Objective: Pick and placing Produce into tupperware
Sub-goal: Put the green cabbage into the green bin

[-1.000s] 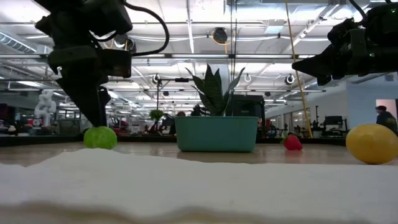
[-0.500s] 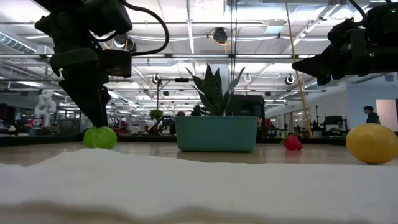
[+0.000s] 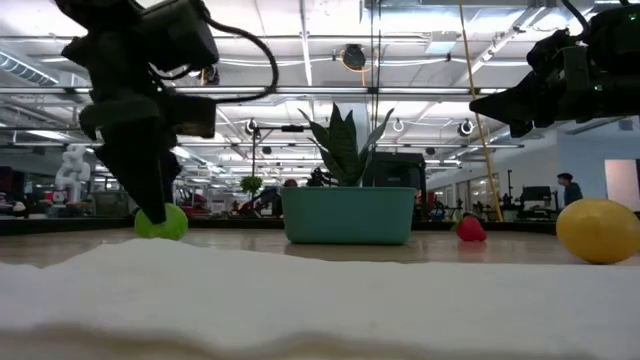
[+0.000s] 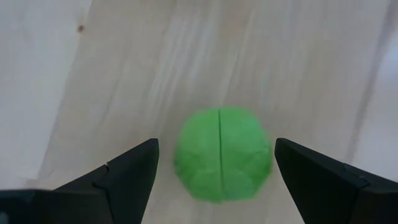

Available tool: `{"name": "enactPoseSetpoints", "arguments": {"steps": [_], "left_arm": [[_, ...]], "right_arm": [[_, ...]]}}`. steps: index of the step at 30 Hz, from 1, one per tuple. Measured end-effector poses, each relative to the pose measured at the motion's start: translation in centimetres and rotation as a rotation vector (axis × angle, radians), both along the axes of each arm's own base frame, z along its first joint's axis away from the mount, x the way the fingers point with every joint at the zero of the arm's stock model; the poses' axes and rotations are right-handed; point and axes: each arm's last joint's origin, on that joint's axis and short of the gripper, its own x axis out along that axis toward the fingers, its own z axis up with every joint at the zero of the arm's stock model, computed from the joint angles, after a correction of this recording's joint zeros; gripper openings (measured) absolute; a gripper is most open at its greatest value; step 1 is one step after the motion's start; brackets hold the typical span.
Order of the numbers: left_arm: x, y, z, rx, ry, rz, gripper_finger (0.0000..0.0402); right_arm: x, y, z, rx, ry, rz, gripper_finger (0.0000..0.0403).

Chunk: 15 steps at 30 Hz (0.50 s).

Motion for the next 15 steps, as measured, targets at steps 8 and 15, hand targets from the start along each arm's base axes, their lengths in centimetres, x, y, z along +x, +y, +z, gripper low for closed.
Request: {"name": "enactPoseSetpoints", "arguments": {"steps": [8, 15], "left_arm": [[0.6, 0.0, -1.5, 0.020, 0.043, -0.019, 0.0328], [0.6, 0.0, -1.4, 0.027, 0.027, -0.034, 0.0328]], "right_arm": [[0.0, 0.0, 0.0, 0.000, -0.001, 0.000, 0.0000], [0.0, 0.0, 0.0, 0.000, 0.000, 0.000, 0.0000]]}}
